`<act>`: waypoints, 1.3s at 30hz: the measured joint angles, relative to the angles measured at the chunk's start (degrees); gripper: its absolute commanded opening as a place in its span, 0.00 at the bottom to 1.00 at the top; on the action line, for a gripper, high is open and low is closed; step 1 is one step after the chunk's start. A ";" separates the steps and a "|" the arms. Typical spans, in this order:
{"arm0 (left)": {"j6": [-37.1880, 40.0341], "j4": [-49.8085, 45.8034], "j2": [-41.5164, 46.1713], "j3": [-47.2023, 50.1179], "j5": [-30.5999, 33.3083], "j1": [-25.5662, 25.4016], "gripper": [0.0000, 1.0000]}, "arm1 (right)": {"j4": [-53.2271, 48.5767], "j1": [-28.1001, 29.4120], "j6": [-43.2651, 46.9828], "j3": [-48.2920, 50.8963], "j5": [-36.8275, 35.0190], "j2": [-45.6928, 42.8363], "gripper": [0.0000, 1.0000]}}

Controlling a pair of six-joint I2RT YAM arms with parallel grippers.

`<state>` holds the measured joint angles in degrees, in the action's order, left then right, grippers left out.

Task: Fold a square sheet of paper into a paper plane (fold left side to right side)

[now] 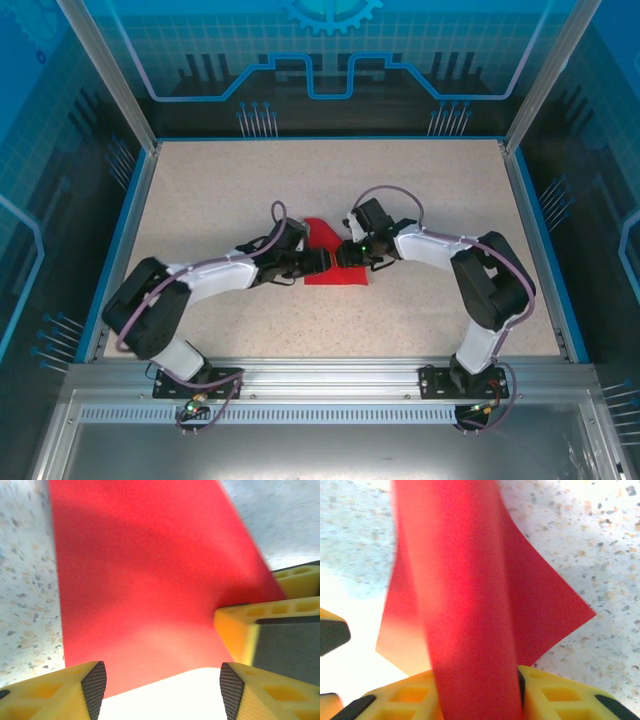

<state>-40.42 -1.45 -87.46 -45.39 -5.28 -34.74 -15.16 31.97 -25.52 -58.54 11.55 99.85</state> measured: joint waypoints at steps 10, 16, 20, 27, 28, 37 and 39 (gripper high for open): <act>3.21 1.40 24.09 8.87 -6.43 7.67 0.91 | 8.24 -6.54 -1.27 9.25 15.96 -15.32 0.31; 3.26 5.38 35.01 11.89 -12.59 10.12 0.99 | 10.82 -10.36 -3.26 10.78 27.93 -24.65 0.31; 2.82 10.19 36.06 11.91 -17.55 10.16 0.99 | 12.11 -10.62 -5.77 10.80 34.45 -28.89 0.31; 0.81 14.95 32.35 11.91 -22.93 10.16 0.92 | 15.50 -9.42 -10.73 12.07 39.69 -32.39 0.31; 0.09 16.02 31.61 11.91 -23.78 10.16 0.86 | 15.80 -9.03 -11.21 12.15 39.98 -32.44 0.31; -1.84 19.37 27.98 11.69 -27.15 9.49 0.08 | 14.69 -8.00 -11.98 12.61 38.16 -32.96 0.38; -1.70 19.26 27.21 11.56 -27.15 9.38 0.01 | 12.74 -8.04 -10.97 12.66 36.28 -33.79 0.45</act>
<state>-42.13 17.80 -60.25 -33.82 -32.42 -25.36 -2.42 23.92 -36.49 -45.89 47.83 66.06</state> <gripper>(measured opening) 0.060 0.396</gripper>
